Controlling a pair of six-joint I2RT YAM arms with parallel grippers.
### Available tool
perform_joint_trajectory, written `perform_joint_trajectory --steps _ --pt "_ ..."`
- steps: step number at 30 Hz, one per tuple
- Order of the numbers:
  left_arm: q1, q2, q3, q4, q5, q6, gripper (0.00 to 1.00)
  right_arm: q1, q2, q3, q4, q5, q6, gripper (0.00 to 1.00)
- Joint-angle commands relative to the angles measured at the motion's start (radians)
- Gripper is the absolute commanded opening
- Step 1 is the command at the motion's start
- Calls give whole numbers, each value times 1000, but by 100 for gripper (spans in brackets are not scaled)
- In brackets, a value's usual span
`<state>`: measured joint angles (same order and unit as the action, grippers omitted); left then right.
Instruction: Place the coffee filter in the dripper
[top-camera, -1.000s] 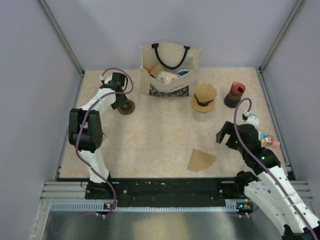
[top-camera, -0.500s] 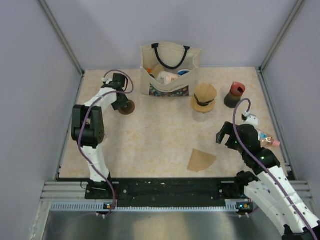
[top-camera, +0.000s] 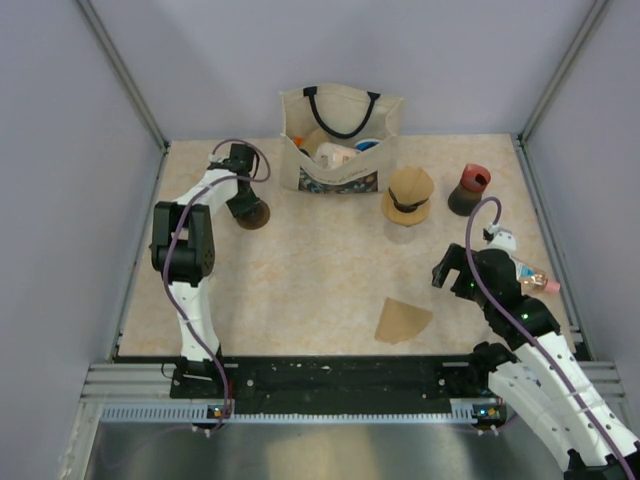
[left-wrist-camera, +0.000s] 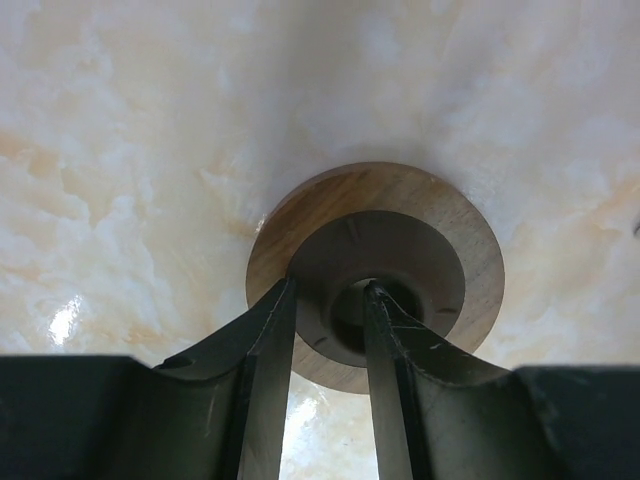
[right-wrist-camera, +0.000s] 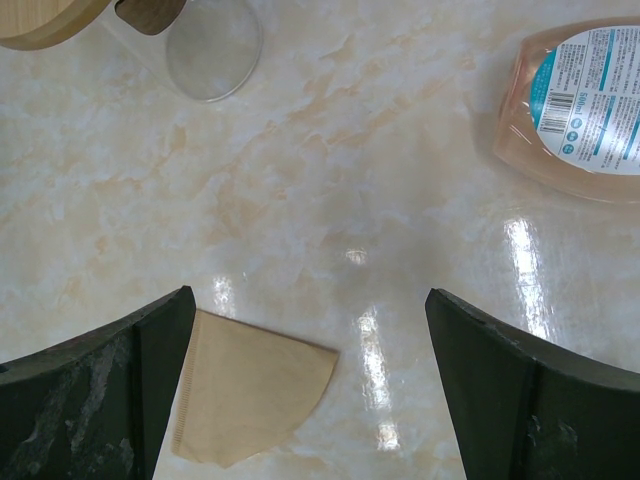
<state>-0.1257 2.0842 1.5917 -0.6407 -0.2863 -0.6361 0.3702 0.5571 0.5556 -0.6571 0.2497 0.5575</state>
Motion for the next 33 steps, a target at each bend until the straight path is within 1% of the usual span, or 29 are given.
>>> perform_joint_trajectory --steps 1,2,5,7,8,9,11,13,17,18,19,20,22,24,26,28,30,31,33 --pt "20 40 53 -57 15 -33 38 4 -13 9 33 16 -11 99" --pt "24 53 62 -72 24 -40 38 1 -13 10 34 16 -11 99" --pt "31 62 73 -91 45 -45 31 3 -17 12 33 13 -15 99" --pt "31 60 74 -88 62 -34 19 3 -23 9 33 13 -16 99" --pt "31 57 82 -91 70 -28 6 1 -26 10 34 13 -16 99" --pt "31 56 89 -111 76 -24 0 4 -29 12 33 14 -16 99" --pt "31 36 88 -109 98 -8 0 3 -42 15 33 17 -18 99" --pt "31 -10 56 -85 116 4 0 3 -57 20 34 19 -19 99" --pt "31 -153 -73 2 189 36 0 3 -112 26 45 8 -21 99" --pt "31 -217 -122 36 209 41 0 3 -126 26 51 -6 -24 99" --pt "31 -272 -171 82 257 45 0 3 -143 23 63 -24 -30 99" --pt "31 -332 -232 128 345 47 0 3 -158 20 79 -53 -36 99" --pt "28 -445 -398 281 482 67 0 3 -186 18 120 -134 -48 99" --pt "28 -545 -513 407 622 87 0 3 -206 17 186 -277 -76 99" --pt "26 -628 -593 479 726 92 0 3 -210 10 279 -433 -99 99" --pt "20 -693 -653 551 887 98 0 1 -198 -8 394 -631 -123 99" --pt "-5 -746 -702 631 1063 98 0 3 -163 -35 549 -769 -129 99" --pt "-31 -763 -719 688 1134 95 0 4 -142 -46 618 -847 -142 98" --pt "-95 -786 -727 720 1242 108 0 3 -90 -63 748 -982 -192 96"
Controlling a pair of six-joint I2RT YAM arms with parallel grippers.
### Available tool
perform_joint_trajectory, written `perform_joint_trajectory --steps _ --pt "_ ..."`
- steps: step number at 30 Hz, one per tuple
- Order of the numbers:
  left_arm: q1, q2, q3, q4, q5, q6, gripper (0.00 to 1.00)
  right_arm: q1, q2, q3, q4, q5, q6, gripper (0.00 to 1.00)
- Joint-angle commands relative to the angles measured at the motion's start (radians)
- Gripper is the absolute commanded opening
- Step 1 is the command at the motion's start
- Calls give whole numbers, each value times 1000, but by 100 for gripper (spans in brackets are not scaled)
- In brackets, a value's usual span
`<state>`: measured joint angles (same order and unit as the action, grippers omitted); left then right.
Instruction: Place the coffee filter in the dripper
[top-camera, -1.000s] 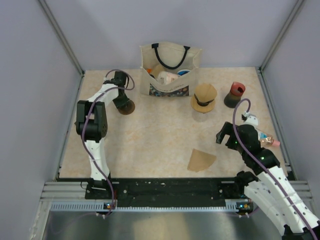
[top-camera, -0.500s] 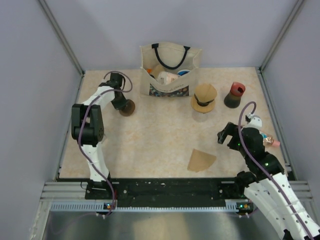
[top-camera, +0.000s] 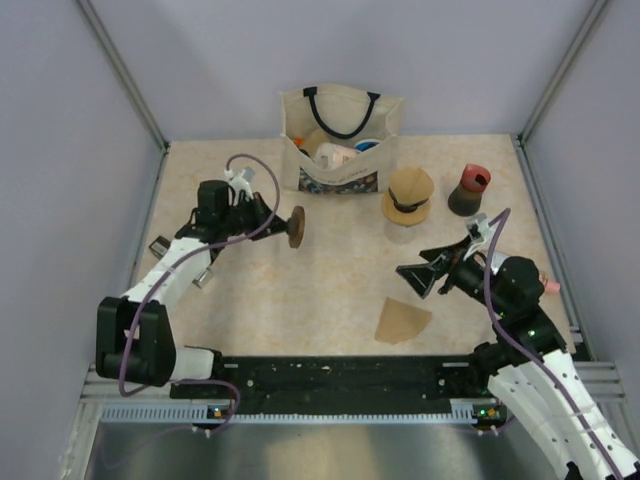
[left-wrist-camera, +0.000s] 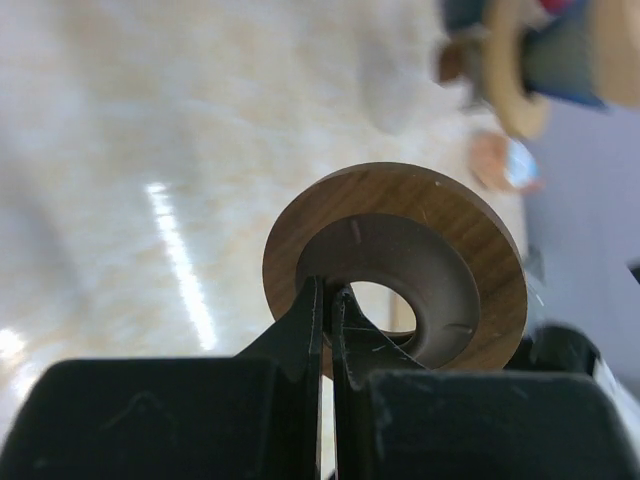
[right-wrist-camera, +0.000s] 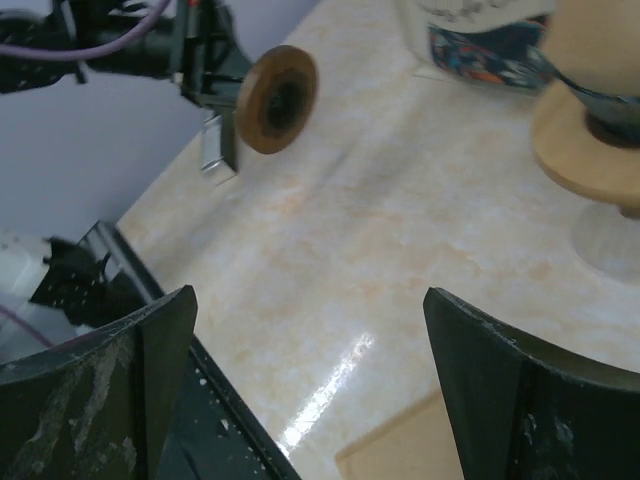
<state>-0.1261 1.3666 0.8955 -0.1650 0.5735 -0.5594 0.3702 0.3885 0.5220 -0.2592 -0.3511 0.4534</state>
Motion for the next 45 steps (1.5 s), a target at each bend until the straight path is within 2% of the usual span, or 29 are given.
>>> perform_joint_trajectory --steps 1,4,6,10,13,16,20,24,30,33,39,40,41,43,44,45 --pt "-134 -80 -21 219 391 61 0 3 110 -39 409 -444 -126 94" --pt "-251 -101 22 113 399 153 0 7 199 -31 523 -572 -275 92" --pt "-297 -115 28 123 484 171 0 18 262 -5 516 -662 -446 90" --pt "-339 -170 -12 137 551 199 0 24 374 142 151 -885 -1024 89" --pt "-360 -205 -67 186 557 175 0 26 443 239 -13 -995 -1212 87" --pt "-414 -204 -70 168 551 196 0 61 510 292 -37 -1033 -1237 86" --pt "-455 -195 -61 113 517 234 0 154 590 352 -90 -964 -1271 83" --pt "-466 -172 -38 98 534 245 0 246 656 435 -236 -882 -1371 76" --pt "-497 -149 -20 56 513 282 0 300 742 506 -331 -850 -1411 66" --pt "-500 -150 -15 42 493 291 0 315 768 523 -354 -848 -1418 51" --pt "-501 -153 9 16 453 296 0 329 777 543 -402 -828 -1417 8" --pt "-501 -153 23 -8 425 294 8 329 776 546 -405 -830 -1414 0" --pt "-501 -158 35 -27 381 291 23 329 771 546 -408 -830 -1412 0" --pt "-498 -165 62 -73 272 288 43 328 753 546 -407 -821 -1409 0" --pt "-498 -175 75 -96 212 285 60 329 747 547 -407 -809 -1397 0" --pt "-498 -184 86 -116 163 282 61 331 741 550 -407 -796 -1382 0"
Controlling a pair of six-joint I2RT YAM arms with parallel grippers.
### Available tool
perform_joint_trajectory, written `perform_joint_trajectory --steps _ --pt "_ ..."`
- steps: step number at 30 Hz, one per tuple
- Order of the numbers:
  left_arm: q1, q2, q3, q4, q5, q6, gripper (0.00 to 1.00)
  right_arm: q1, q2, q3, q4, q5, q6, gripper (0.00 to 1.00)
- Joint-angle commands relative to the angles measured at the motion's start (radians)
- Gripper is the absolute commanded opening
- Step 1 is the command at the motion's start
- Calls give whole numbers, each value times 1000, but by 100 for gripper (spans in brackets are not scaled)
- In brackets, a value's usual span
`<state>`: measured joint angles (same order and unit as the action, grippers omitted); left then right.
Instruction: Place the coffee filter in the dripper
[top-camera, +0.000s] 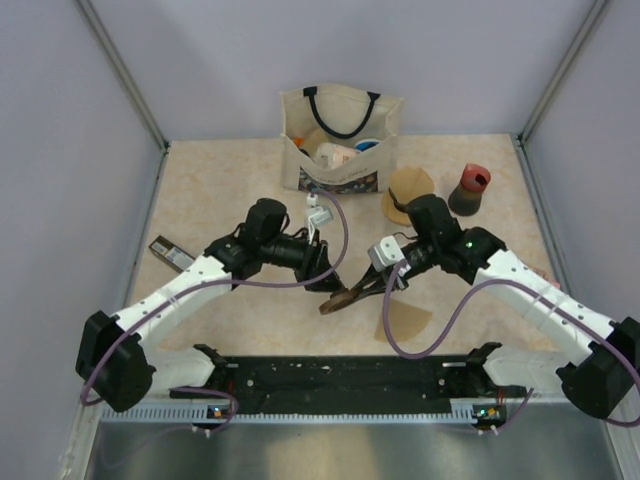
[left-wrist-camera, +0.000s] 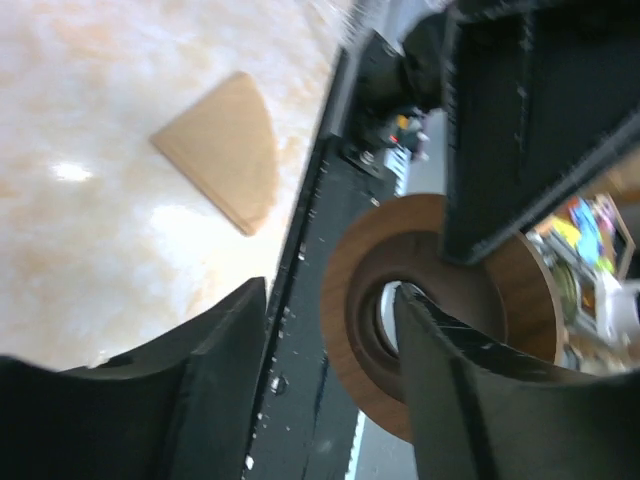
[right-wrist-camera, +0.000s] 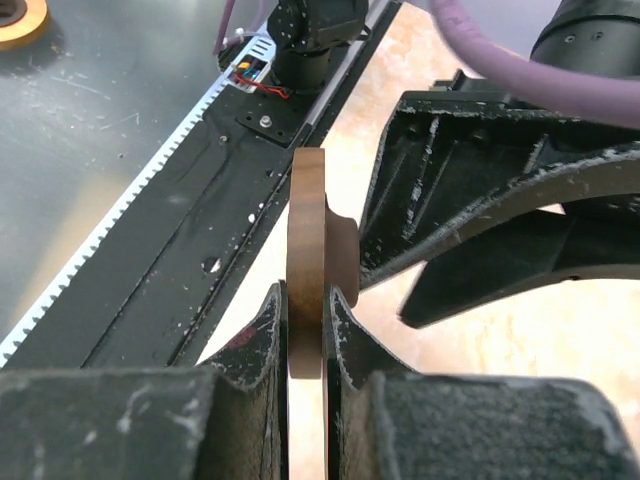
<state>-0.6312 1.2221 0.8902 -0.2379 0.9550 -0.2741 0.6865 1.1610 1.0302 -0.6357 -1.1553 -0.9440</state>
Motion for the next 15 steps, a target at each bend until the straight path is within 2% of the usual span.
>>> perform_joint_trajectory --steps 1,3,5,7,9,13,15 --pt "7 -52 96 -52 -273 -5 67 13 -40 41 -30 23 27 0" --pt "7 -85 111 -73 -413 -14 99 13 -58 36 -27 49 36 0" --pt "10 -119 124 -86 -642 -74 99 11 -81 33 -1 83 81 0" --pt "28 -151 145 -127 -865 -129 99 7 -102 25 80 156 198 0" --pt "53 -185 162 -185 -1054 -181 99 -14 -130 4 239 256 356 0" --pt "77 -285 142 -250 -1405 -296 99 -167 -190 -50 567 391 716 0" --pt "80 -323 133 -302 -1547 -344 99 -261 -208 -73 718 526 926 0"
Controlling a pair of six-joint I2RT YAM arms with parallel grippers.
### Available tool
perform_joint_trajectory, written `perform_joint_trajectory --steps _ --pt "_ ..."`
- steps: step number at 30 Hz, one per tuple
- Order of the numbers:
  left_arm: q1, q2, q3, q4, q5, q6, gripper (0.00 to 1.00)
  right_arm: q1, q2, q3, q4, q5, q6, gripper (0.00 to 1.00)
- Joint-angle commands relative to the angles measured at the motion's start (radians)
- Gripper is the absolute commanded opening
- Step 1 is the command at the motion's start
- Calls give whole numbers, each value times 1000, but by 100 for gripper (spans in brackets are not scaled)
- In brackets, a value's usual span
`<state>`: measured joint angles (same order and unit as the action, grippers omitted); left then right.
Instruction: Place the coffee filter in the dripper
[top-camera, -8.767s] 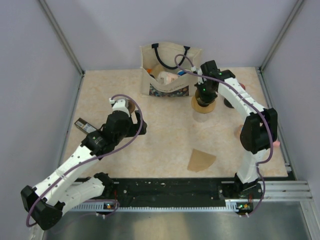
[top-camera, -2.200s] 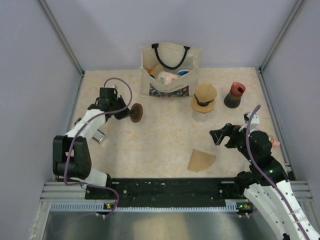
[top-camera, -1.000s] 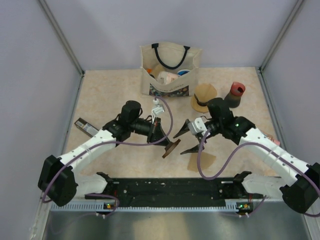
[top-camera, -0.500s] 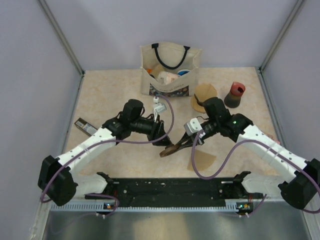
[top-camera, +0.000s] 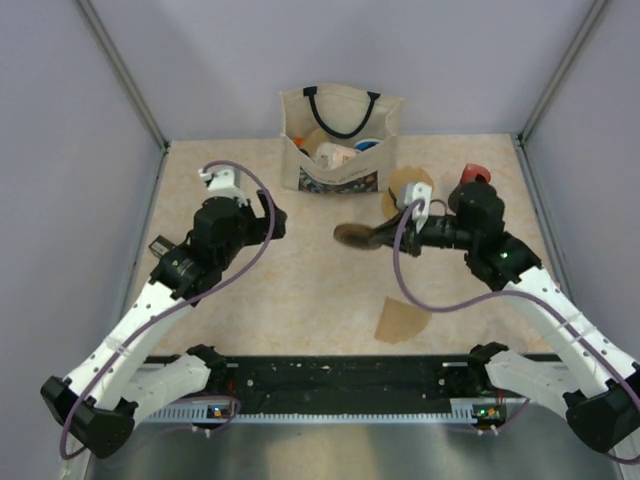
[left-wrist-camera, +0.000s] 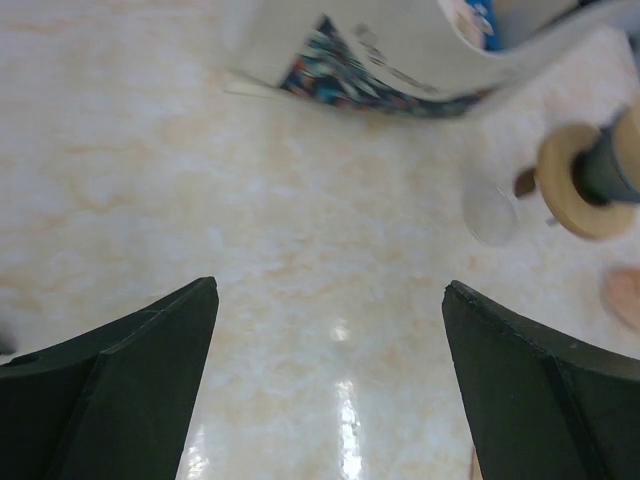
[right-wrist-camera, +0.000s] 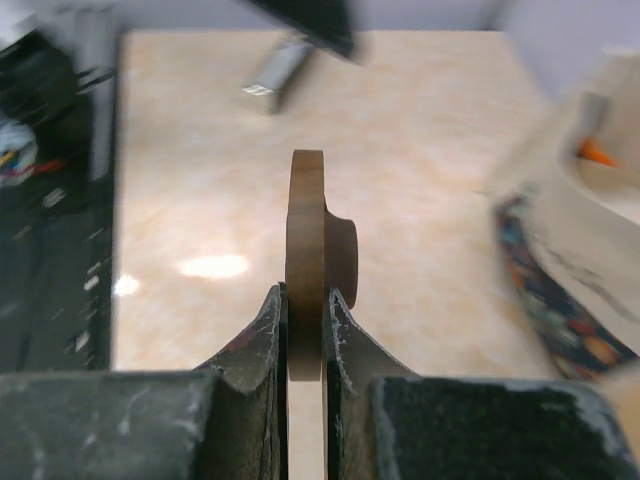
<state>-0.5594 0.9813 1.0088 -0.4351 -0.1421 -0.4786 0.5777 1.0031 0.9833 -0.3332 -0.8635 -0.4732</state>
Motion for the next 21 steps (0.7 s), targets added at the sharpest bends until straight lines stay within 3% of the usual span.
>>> perform_joint_trajectory --steps 1,4,6,13,17,21 --pt "9 -102 4 -117 -493 -155 99 -186 -55 -21 452 361 576 0" --pt "7 -154 -56 -126 -554 -193 99 -291 -37 37 403 692 845 0" --pt "7 -173 -96 -122 -553 -210 99 -384 -15 70 373 750 983 0" --pt "7 -185 -144 -142 -564 -229 99 -699 139 196 267 658 1280 0" --pt "10 -188 -173 -134 -564 -236 99 -800 261 229 267 568 1355 0" --pt "9 -190 -177 -149 -544 -247 99 -823 337 229 270 544 1381 0"
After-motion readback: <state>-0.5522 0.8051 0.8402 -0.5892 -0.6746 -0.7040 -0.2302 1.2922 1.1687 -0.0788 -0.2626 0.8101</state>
